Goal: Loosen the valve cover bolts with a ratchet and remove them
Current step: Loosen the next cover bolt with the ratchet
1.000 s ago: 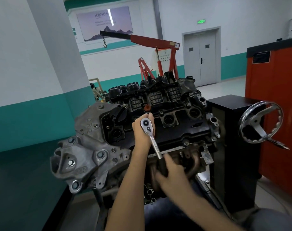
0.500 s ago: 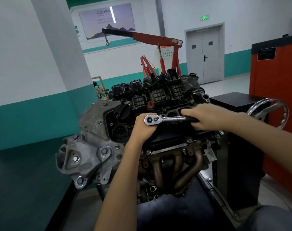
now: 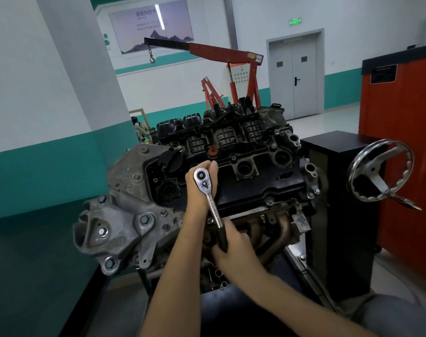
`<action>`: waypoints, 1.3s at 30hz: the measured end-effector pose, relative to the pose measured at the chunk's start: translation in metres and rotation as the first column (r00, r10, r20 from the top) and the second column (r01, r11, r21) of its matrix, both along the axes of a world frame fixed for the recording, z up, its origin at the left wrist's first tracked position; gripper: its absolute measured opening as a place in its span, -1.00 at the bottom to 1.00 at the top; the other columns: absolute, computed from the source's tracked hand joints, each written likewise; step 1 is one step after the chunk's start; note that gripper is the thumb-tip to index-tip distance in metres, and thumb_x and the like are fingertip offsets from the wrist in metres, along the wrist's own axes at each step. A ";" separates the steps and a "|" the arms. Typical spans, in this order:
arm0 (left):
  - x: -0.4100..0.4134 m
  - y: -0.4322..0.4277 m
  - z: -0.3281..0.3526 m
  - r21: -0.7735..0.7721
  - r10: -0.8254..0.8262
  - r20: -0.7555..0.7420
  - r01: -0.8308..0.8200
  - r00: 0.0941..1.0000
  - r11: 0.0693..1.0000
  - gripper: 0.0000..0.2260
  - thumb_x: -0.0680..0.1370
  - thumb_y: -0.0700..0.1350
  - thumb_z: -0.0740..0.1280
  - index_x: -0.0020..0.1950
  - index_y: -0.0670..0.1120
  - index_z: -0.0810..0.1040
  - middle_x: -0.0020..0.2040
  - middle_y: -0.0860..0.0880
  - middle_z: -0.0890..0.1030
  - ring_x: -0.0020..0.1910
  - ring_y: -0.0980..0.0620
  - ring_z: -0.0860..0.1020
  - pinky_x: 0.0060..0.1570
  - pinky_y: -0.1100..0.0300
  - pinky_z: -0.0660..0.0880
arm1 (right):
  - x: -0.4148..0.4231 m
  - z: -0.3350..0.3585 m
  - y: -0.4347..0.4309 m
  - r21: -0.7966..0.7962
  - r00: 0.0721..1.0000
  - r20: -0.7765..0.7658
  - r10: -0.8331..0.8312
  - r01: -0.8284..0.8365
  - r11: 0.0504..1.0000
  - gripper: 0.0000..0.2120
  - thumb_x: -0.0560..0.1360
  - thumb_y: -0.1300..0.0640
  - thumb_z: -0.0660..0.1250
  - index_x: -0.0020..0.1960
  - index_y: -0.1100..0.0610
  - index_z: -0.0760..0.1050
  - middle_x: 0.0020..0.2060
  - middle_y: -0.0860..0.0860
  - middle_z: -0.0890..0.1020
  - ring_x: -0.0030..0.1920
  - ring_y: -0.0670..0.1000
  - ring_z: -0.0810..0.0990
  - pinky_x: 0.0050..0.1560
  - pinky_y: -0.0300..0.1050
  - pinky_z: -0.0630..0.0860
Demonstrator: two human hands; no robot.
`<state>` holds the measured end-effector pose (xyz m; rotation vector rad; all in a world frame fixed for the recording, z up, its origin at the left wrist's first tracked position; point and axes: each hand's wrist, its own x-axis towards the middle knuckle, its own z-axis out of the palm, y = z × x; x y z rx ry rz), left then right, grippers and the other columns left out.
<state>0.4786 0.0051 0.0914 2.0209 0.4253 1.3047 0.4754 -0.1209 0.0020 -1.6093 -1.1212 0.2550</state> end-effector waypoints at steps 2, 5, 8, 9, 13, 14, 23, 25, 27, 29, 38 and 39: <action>-0.004 0.003 0.001 -0.011 -0.062 -0.042 0.062 0.997 0.998 -0.61 0.62 -0.24 0.27 -0.36 -0.16 0.21 -0.40 -0.10 0.18 -0.39 0.05 0.16 -0.35 0.15 0.09 | 0.031 0.012 -0.016 -0.119 0.984 0.178 0.031 -0.009 0.993 -0.66 0.47 0.28 0.30 0.23 0.17 0.40 -0.29 0.05 0.48 -0.36 -0.02 0.47 -0.37 -0.34 0.39; -0.008 0.005 0.003 -0.023 -0.143 -0.092 0.142 0.985 0.990 -0.57 0.59 -0.28 0.29 -0.38 -0.09 0.15 -0.43 -0.02 0.16 -0.40 0.08 0.13 -0.35 0.18 0.09 | 0.093 0.058 -0.041 -0.276 0.848 0.517 0.121 0.032 0.961 -0.64 0.48 0.23 0.33 0.27 0.11 0.39 -0.23 0.05 0.48 -0.31 0.03 0.50 -0.29 -0.20 0.40; -0.009 0.003 0.002 -0.061 -0.153 -0.088 0.148 0.984 0.987 -0.54 0.58 -0.24 0.31 -0.41 -0.02 0.14 -0.46 0.10 0.17 -0.43 0.15 0.13 -0.38 0.21 0.10 | 0.135 0.117 -0.044 -0.330 0.535 0.822 0.195 0.168 0.929 -0.77 0.53 0.18 0.30 0.15 0.05 0.38 -0.27 -0.07 0.49 -0.31 -0.02 0.53 -0.32 -0.23 0.44; -0.009 0.001 0.002 -0.070 -0.153 -0.079 0.148 0.985 0.987 -0.54 0.59 -0.23 0.31 -0.41 -0.03 0.15 -0.47 0.11 0.17 -0.43 0.16 0.14 -0.38 0.22 0.10 | 0.140 0.129 -0.041 -0.305 0.447 0.874 0.189 0.204 0.930 -0.78 0.53 0.16 0.29 0.15 0.03 0.37 -0.27 -0.09 0.48 -0.31 -0.03 0.51 -0.31 -0.21 0.43; -0.007 -0.003 -0.004 -0.223 -0.099 0.080 0.115 0.992 0.968 -0.64 0.61 -0.21 0.29 -0.36 -0.25 0.33 -0.43 -0.07 0.36 -0.47 0.04 0.33 -0.36 0.09 0.24 | 0.121 0.103 -0.040 -0.250 0.570 0.817 0.092 0.206 0.946 -0.82 0.51 0.17 0.30 0.05 0.01 0.36 -0.34 -0.11 0.45 -0.36 -0.05 0.50 -0.40 -0.27 0.34; -0.005 -0.005 -0.005 -0.255 -0.076 0.113 0.103 0.991 0.961 -0.66 0.61 -0.20 0.30 -0.35 -0.24 0.38 -0.42 -0.09 0.41 -0.46 0.03 0.39 -0.35 0.07 0.29 | 0.109 0.082 -0.041 -0.230 0.670 0.741 0.043 0.192 0.954 -0.81 0.49 0.17 0.31 0.02 0.01 0.34 -0.34 -0.09 0.45 -0.38 -0.05 0.49 -0.42 -0.28 0.33; -0.002 -0.010 -0.003 -0.092 0.000 0.079 0.007 0.997 0.996 -0.57 0.64 -0.20 0.25 -0.36 -0.04 0.13 -0.42 0.06 0.15 -0.50 0.17 0.17 -0.46 0.32 0.15 | 0.015 0.032 -0.015 -0.090 0.935 -0.292 0.200 -0.235 0.968 -0.88 0.49 0.28 0.31 -0.20 0.16 0.42 -0.60 -0.01 0.47 -0.65 -0.04 0.42 -0.62 -0.24 0.36; -0.003 -0.008 -0.003 -0.130 -0.037 0.072 0.046 0.997 0.990 -0.56 0.63 -0.19 0.27 -0.37 -0.04 0.13 -0.44 0.08 0.16 -0.50 0.17 0.16 -0.46 0.33 0.14 | 0.036 0.050 -0.022 -0.192 0.956 -0.223 0.191 -0.235 0.953 -0.82 0.51 0.29 0.30 -0.24 0.14 0.40 -0.61 0.00 0.42 -0.67 -0.05 0.35 -0.65 -0.26 0.28; -0.003 -0.006 -0.005 -0.179 -0.079 0.056 0.088 0.995 0.980 -0.56 0.63 -0.19 0.28 -0.38 -0.03 0.16 -0.48 0.12 0.22 -0.49 0.18 0.19 -0.43 0.34 0.17 | 0.068 0.076 -0.030 -0.315 0.990 0.075 0.119 -0.089 0.945 -0.80 0.50 0.23 0.33 -0.28 0.10 0.43 -0.59 0.00 0.44 -0.63 -0.05 0.37 -0.62 -0.25 0.30; -0.004 -0.006 -0.006 -0.207 -0.088 0.051 0.097 0.995 0.974 -0.61 0.62 -0.18 0.30 -0.40 -0.09 0.31 -0.49 0.10 0.38 -0.47 0.14 0.33 -0.37 0.29 0.27 | 0.098 0.109 -0.034 -0.320 0.874 0.484 0.037 0.137 0.938 -0.79 0.46 0.14 0.36 -0.33 0.07 0.44 -0.47 -0.01 0.49 -0.46 -0.02 0.47 -0.44 -0.19 0.40; -0.003 -0.013 -0.011 -0.236 -0.059 0.172 0.099 0.983 0.967 -0.61 0.61 -0.20 0.31 -0.34 -0.04 0.21 -0.37 0.02 0.22 -0.36 0.11 0.21 -0.34 0.37 0.25 | 0.043 0.047 -0.027 -0.155 0.962 0.273 -0.021 0.065 0.986 -0.70 0.49 0.19 0.34 -0.34 0.01 0.31 -0.43 -0.07 0.43 -0.44 -0.14 0.40 -0.39 -0.32 0.33; -0.001 -0.013 -0.010 -0.229 -0.041 0.150 0.075 0.988 0.971 -0.59 0.61 -0.20 0.31 -0.34 -0.04 0.19 -0.36 0.00 0.19 -0.34 0.09 0.19 -0.34 0.38 0.23 | 0.027 0.034 -0.024 -0.121 0.984 0.178 -0.011 0.033 0.992 -0.71 0.50 0.20 0.33 -0.32 0.02 0.31 -0.43 -0.06 0.44 -0.46 -0.17 0.39 -0.43 -0.36 0.33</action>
